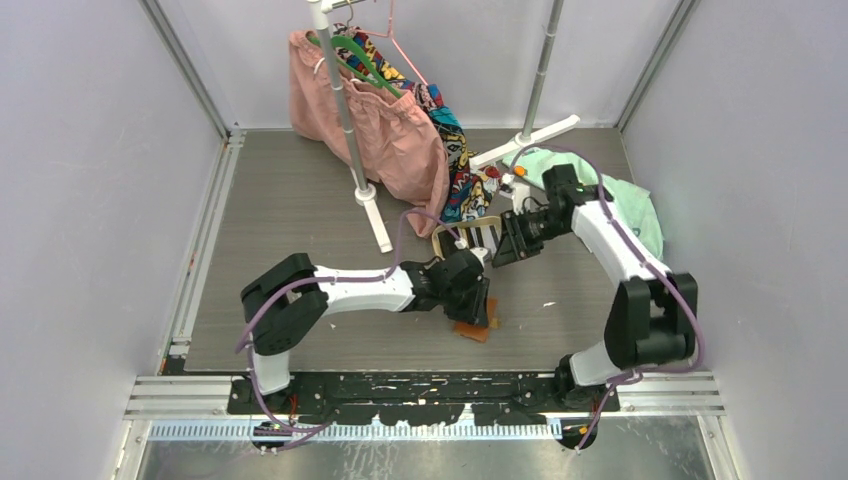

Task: Put the credit cards into the card holder
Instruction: Close the card holder at the center of the board.

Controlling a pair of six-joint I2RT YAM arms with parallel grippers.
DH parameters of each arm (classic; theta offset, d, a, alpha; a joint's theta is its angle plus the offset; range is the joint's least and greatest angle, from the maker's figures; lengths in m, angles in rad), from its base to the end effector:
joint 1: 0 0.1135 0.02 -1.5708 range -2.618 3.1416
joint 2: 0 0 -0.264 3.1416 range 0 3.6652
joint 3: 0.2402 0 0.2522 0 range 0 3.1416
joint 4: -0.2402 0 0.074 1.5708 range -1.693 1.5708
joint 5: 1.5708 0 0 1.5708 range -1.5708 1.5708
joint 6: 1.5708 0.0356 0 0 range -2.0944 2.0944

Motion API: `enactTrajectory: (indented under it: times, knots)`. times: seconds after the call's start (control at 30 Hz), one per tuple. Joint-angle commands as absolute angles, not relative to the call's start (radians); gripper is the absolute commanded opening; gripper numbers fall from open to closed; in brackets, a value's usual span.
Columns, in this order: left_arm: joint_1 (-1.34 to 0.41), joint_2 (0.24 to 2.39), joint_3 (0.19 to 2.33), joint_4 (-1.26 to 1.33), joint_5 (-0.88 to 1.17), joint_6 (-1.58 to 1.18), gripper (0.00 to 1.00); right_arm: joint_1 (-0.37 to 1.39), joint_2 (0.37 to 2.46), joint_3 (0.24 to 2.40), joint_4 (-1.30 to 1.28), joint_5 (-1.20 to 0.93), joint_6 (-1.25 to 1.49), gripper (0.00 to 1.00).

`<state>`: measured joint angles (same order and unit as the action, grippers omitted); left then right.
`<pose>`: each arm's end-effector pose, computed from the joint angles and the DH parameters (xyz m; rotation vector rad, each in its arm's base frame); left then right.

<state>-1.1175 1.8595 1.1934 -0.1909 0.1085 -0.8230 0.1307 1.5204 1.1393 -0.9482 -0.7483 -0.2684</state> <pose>0.1702 -0.3581 0.1797 0.4469 2.6432 -0.9067 0.2748 0.0605 0.2446 -0.6550 2.5961 1.0253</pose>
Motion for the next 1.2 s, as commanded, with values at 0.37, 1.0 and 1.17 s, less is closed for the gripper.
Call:
enactTrajectory:
  times: [0.37, 1.0, 1.17]
  knots:
    - [-1.027, 1.754, 0.91, 0.422, 0.4, -0.866, 0.38, 0.11, 1.119, 0.816, -0.756, -0.949, -0.819, 0.35]
    - [-0.901, 1.554, 0.717, 0.347, 0.389, -0.442, 0.3, 0.141, 1.26, 0.777, -1.025, -0.961, -1.45, 0.29]
    - [-0.903, 1.67, 0.756, 0.406, 0.427, -0.508, 0.32, 0.144, 1.274, 0.769, -0.987, -0.806, -1.455, 0.28]
